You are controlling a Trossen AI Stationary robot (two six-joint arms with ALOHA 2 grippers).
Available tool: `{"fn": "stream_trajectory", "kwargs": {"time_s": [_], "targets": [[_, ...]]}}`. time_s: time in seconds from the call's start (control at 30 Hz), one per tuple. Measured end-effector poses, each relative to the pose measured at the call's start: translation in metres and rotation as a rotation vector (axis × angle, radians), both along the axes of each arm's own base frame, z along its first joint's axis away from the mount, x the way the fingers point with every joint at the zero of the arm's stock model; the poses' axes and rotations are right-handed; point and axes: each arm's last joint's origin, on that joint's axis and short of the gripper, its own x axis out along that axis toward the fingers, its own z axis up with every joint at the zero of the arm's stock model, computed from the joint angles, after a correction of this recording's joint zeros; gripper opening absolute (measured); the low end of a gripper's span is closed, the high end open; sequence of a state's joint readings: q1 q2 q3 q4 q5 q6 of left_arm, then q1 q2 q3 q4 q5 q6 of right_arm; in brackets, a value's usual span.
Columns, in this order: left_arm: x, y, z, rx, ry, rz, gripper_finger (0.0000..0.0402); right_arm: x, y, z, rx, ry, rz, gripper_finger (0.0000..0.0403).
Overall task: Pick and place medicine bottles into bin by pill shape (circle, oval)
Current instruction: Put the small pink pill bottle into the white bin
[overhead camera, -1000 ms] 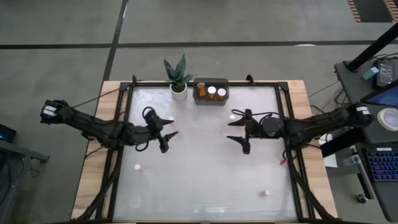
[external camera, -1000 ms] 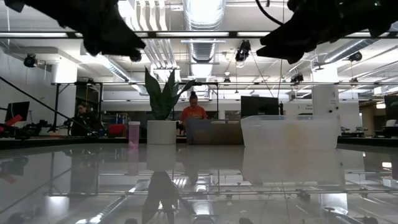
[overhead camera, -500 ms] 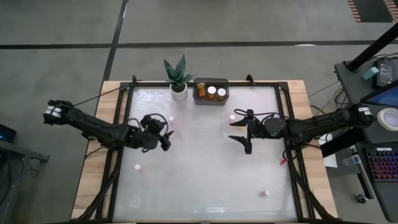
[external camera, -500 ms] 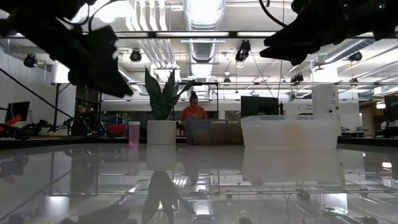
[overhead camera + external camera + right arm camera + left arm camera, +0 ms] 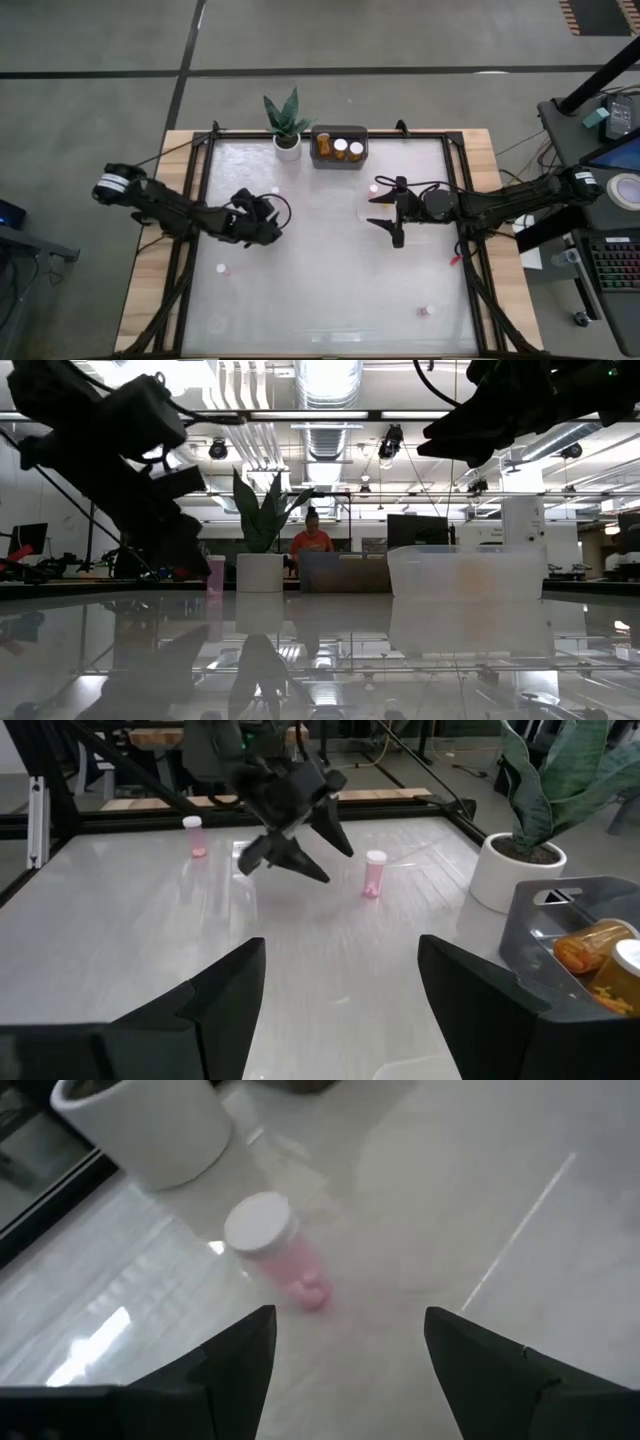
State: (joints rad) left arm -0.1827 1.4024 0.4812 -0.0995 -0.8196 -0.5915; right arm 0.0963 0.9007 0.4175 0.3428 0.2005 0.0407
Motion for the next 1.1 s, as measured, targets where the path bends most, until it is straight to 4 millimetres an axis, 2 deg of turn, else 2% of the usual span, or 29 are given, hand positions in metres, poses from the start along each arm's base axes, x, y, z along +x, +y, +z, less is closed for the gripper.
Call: {"fn": "stream_trajectory", "kwargs": {"time_s": [0.47,0.8,0.93,1.1], "targets": [[0.014,0.023,-0.021,0.003,-0.004,0.104,0.0240,0.000,0.000,-0.001,0.000,0.002,0.000,0.0253],[0.019,0.033,-0.023,0.018,-0.025,0.122,0.0239,0.000,0.000,-0.002,0.004,0.006,-0.001,0.0249],[0.019,0.036,-0.023,0.021,-0.021,0.133,0.0224,-0.001,0.000,-0.003,0.012,0.007,-0.004,0.0249],[0.019,0.037,-0.023,0.022,-0.021,0.138,0.0183,-0.001,0.000,-0.003,0.012,0.009,-0.004,0.0249]]}}
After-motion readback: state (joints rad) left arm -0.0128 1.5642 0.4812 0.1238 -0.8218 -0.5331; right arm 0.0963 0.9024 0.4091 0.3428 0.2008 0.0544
